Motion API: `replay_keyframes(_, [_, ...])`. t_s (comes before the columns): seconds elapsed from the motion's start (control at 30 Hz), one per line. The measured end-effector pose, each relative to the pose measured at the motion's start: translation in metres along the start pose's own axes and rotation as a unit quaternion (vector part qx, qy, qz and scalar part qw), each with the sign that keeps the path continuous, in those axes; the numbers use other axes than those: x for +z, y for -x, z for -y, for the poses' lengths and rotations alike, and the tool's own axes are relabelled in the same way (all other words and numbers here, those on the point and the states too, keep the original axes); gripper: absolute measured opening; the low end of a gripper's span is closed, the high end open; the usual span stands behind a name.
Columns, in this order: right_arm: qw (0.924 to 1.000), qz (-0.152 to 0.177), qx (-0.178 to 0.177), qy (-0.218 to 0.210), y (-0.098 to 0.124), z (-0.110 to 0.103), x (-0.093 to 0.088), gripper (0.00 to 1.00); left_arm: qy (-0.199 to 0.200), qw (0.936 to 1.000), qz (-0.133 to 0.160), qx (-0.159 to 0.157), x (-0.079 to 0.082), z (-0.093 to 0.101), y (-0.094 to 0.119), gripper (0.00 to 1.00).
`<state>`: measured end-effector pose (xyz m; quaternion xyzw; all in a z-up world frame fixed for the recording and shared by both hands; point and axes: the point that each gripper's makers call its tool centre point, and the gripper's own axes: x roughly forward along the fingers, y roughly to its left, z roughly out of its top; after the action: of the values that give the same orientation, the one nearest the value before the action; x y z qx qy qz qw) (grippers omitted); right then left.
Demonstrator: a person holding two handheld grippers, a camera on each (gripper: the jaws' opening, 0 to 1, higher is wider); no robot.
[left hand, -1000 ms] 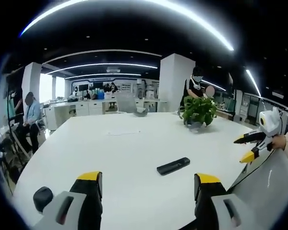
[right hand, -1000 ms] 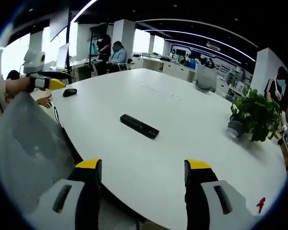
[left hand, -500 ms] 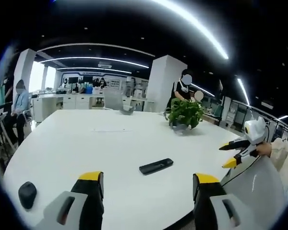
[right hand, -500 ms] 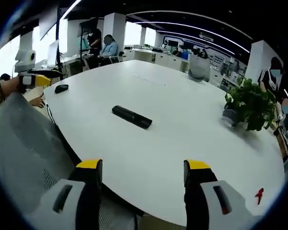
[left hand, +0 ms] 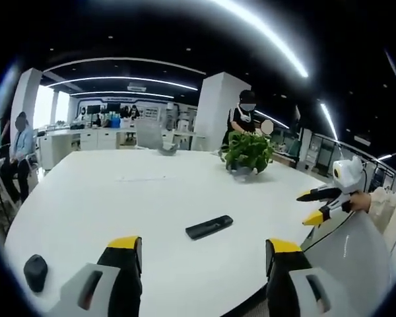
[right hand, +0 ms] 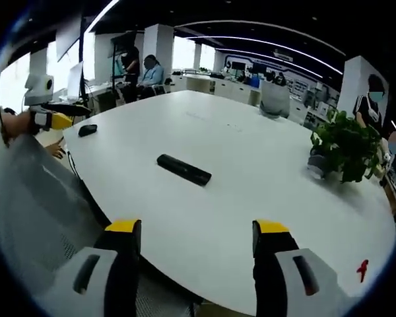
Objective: Press the specified remote control buttons in sequence, fully releasing each button before pressing the next.
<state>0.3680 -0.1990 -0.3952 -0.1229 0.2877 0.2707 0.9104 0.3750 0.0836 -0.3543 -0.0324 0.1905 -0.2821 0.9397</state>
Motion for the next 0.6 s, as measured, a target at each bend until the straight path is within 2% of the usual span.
replay_keyframes(0.1, [0.9992, 0.028, 0.029, 0.002, 0.0, -0.011, 0.012, 0.73, -0.005, 0.9999, 0.003, 0.01, 0.004, -0.002, 0.002, 0.8])
replay_keyframes(0.23, [0.999, 0.029, 0.032, 0.011, 0.0, -0.012, 0.013, 0.72, -0.013, 0.9994, 0.014, 0.028, 0.017, -0.008, 0.007, 0.83])
replay_keyframes(0.3, [0.9987, 0.028, 0.044, 0.001, 0.0, -0.016, 0.011, 0.72, -0.046, 0.9985, -0.006, 0.03, 0.018, -0.01, 0.009, 0.84])
replay_keyframes(0.4, [0.9975, 0.046, 0.052, 0.011, 0.003, -0.018, 0.018, 0.73, -0.101, 0.9934, -0.052, 0.015, 0.013, -0.011, 0.007, 0.84])
replay_keyframes(0.43, [0.9973, 0.052, 0.052, 0.011, 0.003, -0.018, 0.021, 0.73, -0.1, 0.9931, -0.061, 0.006, 0.014, -0.009, 0.006, 0.85])
replay_keyframes(0.5, [0.9973, 0.053, 0.049, 0.007, 0.002, -0.015, 0.022, 0.73, -0.067, 0.9955, -0.058, -0.034, 0.023, 0.001, 0.001, 0.86])
replay_keyframes(0.6, [0.9971, 0.058, 0.048, -0.006, 0.002, -0.011, 0.022, 0.74, -0.065, 0.9957, -0.052, -0.04, 0.037, 0.001, -0.007, 0.9])
